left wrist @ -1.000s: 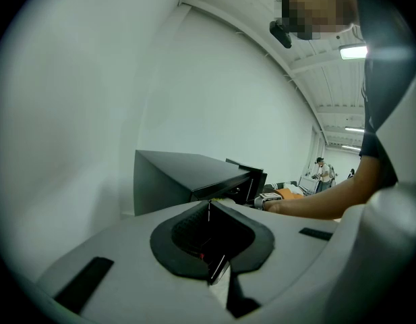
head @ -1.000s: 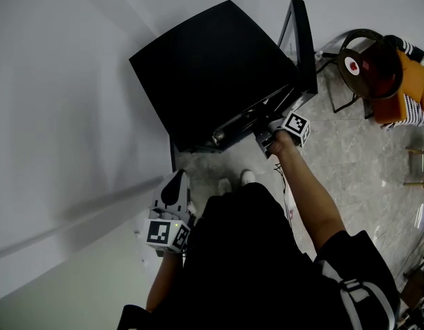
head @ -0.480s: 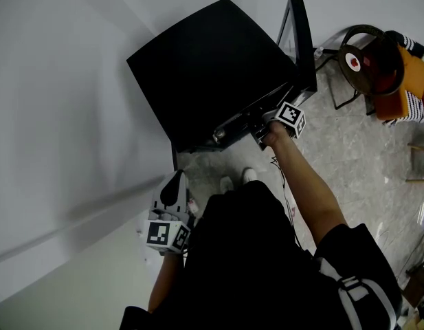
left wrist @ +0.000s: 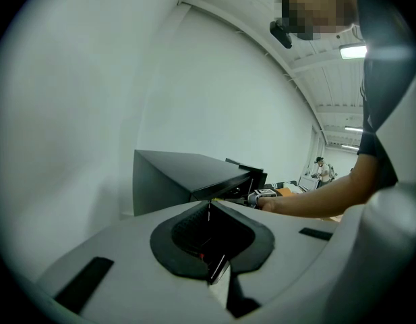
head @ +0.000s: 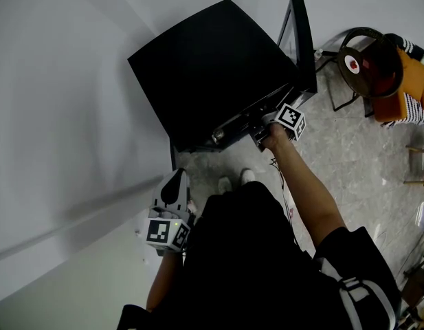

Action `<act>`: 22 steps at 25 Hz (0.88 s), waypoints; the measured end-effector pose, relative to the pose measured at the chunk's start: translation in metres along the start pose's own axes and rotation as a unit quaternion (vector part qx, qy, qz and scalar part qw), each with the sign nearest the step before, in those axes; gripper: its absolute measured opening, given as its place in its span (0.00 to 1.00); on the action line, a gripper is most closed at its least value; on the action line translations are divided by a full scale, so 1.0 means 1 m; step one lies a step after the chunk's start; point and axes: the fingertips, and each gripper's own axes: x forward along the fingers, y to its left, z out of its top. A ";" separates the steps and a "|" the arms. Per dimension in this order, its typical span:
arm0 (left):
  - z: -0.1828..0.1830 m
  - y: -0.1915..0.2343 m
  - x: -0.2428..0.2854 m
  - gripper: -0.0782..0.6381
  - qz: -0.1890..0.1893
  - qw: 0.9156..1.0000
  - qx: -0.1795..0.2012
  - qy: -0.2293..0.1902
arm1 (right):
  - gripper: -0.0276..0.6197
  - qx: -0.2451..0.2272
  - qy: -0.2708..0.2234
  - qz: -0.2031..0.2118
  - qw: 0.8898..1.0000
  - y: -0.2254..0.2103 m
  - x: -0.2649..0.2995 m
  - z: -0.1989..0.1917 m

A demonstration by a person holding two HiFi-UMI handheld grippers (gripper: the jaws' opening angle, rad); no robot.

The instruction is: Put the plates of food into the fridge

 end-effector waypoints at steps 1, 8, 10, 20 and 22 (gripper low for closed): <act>0.000 0.000 0.000 0.14 -0.001 1.000 0.000 0.000 | 0.32 0.002 0.000 -0.004 1.000 -0.001 -0.001 -0.001; 0.000 -0.004 0.001 0.14 -0.014 1.000 0.008 -0.006 | 0.32 -0.009 0.003 -0.007 1.000 -0.006 -0.023 -0.006; 0.000 -0.004 0.001 0.14 -0.016 1.000 0.007 -0.008 | 0.32 -0.028 0.008 -0.008 1.000 -0.005 -0.032 -0.008; 0.000 -0.009 0.001 0.14 -0.026 1.000 -0.009 -0.011 | 0.32 -0.140 0.036 0.000 0.990 0.017 -0.067 -0.024; -0.002 -0.010 0.000 0.14 -0.027 1.000 -0.010 -0.012 | 0.32 -0.157 0.038 0.003 0.987 0.021 -0.073 -0.027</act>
